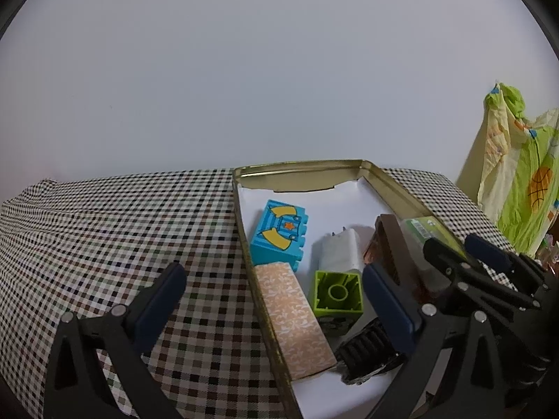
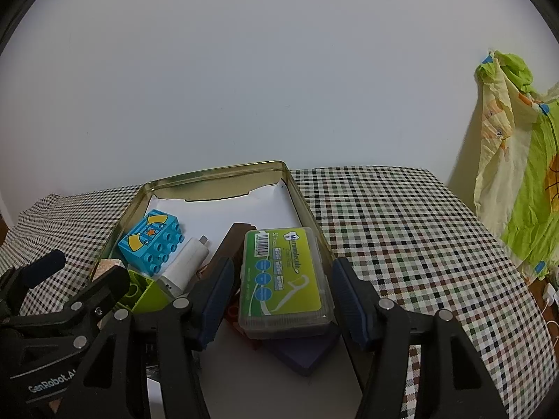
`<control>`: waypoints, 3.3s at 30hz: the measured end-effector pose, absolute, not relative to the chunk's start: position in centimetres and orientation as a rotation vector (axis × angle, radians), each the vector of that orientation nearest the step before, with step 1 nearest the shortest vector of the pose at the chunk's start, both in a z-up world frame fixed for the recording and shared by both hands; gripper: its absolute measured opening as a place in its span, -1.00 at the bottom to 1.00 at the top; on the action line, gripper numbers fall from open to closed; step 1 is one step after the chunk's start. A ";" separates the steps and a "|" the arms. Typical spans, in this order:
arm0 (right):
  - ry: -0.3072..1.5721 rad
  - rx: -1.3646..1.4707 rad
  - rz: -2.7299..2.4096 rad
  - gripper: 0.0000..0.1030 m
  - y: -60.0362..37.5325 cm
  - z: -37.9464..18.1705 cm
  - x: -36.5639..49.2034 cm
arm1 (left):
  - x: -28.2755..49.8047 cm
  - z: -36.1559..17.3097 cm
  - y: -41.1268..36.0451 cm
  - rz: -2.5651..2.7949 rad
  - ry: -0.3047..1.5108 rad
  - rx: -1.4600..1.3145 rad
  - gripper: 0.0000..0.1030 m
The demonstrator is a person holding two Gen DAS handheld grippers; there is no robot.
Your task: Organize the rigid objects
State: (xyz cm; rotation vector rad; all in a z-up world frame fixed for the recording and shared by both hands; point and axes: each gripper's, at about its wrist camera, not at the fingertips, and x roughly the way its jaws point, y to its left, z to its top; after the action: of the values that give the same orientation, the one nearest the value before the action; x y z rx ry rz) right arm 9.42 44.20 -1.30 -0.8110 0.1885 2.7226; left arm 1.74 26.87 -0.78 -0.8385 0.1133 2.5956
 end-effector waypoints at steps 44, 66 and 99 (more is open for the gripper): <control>0.051 -0.383 2.605 0.71 41.6 0.7 14.1 | 4.5 -0.1 27.7 2.533 0.331 -0.635 0.99; 0.018 -0.314 2.608 0.77 38.3 1.2 17.1 | 5.6 0.5 23.8 2.567 0.213 -0.537 0.99; -0.076 0.006 2.570 0.89 34.2 2.4 22.8 | 6.9 1.1 20.7 2.629 0.149 -0.420 0.99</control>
State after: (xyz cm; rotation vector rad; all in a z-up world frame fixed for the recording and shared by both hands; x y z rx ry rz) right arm 22.81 34.25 2.35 0.0057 -0.0760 2.5700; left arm 6.95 20.75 1.14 -0.4197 0.1490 2.6292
